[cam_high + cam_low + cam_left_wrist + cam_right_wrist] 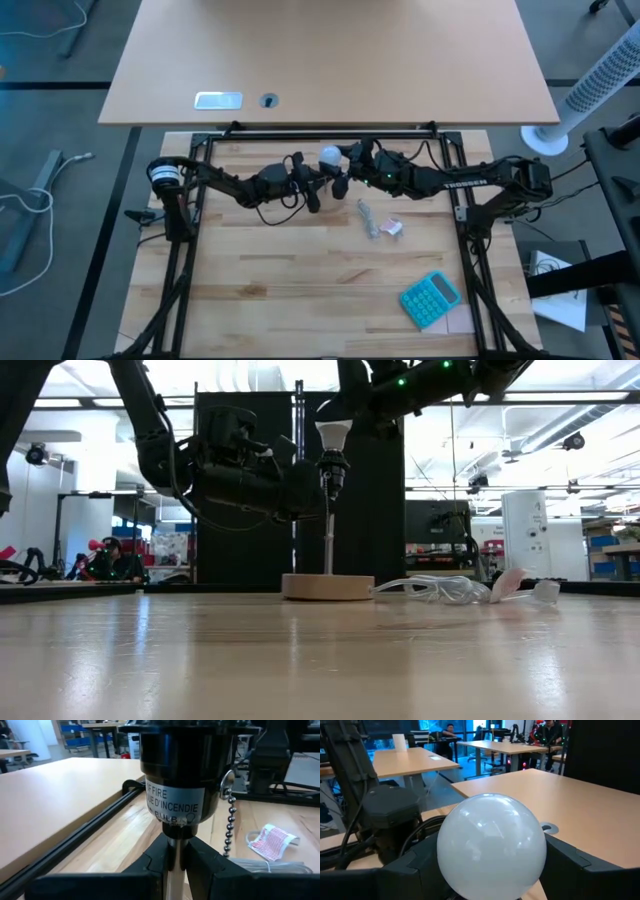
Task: Screw lightbulb
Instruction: Insert the lightbulb into the lamp
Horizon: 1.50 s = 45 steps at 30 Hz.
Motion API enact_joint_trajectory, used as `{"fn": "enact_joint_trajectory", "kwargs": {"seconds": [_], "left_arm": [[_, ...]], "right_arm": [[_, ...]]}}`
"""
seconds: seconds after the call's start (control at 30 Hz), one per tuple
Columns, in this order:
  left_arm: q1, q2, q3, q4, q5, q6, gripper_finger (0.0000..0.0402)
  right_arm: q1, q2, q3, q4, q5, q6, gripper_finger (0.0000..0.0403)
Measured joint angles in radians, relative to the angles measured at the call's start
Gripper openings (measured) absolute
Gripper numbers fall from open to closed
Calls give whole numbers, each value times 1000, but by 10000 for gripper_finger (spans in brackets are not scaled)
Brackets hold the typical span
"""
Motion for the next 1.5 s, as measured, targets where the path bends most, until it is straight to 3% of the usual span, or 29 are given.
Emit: {"fn": "enact_joint_trajectory", "kwargs": {"seconds": [0.43, 0.9, 1.3, 1.5], "left_arm": [[-34, 0, 16, -9, -104, -3, 36], [-44, 37, 53, -10, -135, -29, 39], [-13, 46, 55, 4, -117, -13, 97], [-9, 19, 33, -19, -88, 77, 144]], "right_arm": [[-4, 0, 0, 12, 49, 15, 243], [-7, 1, -2, 22, 93, 18, 241], [-8, 0, 0, -9, 79, 20, 241], [-8, 0, 0, -12, 75, 20, 245]]}}
